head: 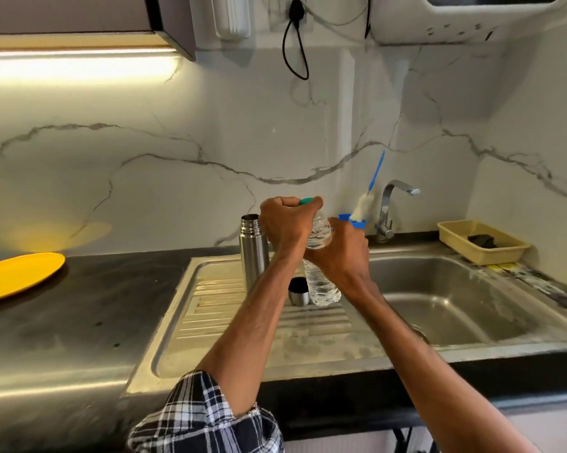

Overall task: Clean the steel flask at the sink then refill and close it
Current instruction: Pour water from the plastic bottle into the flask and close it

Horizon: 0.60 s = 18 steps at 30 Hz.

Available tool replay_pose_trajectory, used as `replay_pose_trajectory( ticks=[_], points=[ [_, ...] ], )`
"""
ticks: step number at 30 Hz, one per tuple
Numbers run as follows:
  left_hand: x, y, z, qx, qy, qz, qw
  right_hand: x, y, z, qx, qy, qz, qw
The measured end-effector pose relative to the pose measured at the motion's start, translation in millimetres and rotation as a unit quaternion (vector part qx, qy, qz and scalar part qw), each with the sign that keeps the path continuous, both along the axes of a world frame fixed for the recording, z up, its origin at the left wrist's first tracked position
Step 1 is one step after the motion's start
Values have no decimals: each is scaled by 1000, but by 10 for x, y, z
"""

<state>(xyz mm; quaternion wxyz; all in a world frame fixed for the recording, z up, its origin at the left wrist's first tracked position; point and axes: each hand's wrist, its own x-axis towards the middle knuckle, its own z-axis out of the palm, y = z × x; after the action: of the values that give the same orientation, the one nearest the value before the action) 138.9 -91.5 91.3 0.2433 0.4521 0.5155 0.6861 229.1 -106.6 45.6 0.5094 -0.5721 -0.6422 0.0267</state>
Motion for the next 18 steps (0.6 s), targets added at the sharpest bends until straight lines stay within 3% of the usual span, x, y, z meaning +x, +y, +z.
replay_pose_trajectory(
  ticks=[11, 15, 18],
  points=[
    [-201, -48, -189, 37, 87, 46, 994, -126, -65, -227, -22, 9, 12, 1000],
    [-542, -155, -451, 79, 204, 32, 975, -43, -76, -327, -38, 13, 5, 999],
    [-840, -341, -915, 33, 288, -10, 957, 31, -93, -394, -47, 19, 21, 999]
  ],
)
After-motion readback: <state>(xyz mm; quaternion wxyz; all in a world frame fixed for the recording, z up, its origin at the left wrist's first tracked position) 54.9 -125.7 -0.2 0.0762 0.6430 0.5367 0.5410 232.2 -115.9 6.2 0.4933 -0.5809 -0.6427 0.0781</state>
